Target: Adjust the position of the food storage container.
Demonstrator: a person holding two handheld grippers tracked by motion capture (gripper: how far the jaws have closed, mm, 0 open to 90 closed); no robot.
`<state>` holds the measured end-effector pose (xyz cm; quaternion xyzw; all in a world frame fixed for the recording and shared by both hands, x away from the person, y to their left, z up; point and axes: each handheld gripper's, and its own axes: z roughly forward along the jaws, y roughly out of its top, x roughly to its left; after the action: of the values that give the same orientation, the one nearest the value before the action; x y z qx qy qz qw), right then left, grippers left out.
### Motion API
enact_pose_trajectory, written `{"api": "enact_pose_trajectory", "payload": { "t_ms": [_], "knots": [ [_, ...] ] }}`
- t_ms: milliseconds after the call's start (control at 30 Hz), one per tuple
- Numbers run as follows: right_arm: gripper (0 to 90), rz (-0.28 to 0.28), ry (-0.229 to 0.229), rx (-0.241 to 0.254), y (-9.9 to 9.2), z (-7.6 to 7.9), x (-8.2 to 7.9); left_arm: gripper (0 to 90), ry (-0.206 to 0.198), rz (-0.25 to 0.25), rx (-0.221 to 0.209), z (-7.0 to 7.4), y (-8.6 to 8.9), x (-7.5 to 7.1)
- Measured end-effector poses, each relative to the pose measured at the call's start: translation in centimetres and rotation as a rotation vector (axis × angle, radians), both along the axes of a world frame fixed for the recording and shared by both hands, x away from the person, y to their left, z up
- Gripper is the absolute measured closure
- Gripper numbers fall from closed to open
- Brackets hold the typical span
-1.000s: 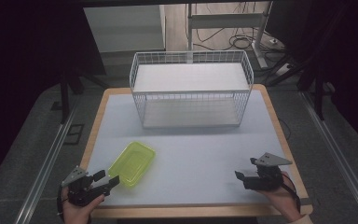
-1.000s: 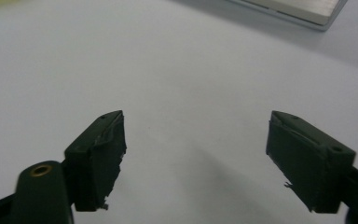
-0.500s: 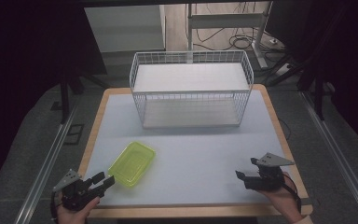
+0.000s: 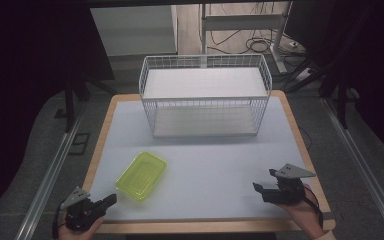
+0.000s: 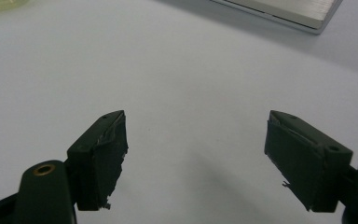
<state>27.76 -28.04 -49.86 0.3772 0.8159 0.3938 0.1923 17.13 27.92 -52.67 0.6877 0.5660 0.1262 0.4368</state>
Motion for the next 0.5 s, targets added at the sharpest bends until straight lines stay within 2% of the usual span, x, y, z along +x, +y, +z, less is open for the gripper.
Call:
{"api": "enact_pose_trajectory", "payload": {
  "t_ms": [67,167,267,500],
  "knots": [
    [21.6,0.001,-0.002,-0.001,0.0,0.0,0.0,89.6,0.027,-0.006,0.02,-0.7,-0.2,0.8],
    [21.6,0.003,0.003,-0.007,0.0,0.0,0.1,89.6,0.042,-0.005,0.029,-1.0,-0.2,1.5],
    [21.6,-0.001,0.002,-0.009,0.0,-0.1,0.1,89.7,0.054,0.002,0.001,-1.3,0.1,1.9],
    [21.6,-0.004,0.0,-0.012,-0.1,-0.1,0.2,89.7,0.075,0.002,-0.005,-1.6,0.0,2.6]
  ]
}}
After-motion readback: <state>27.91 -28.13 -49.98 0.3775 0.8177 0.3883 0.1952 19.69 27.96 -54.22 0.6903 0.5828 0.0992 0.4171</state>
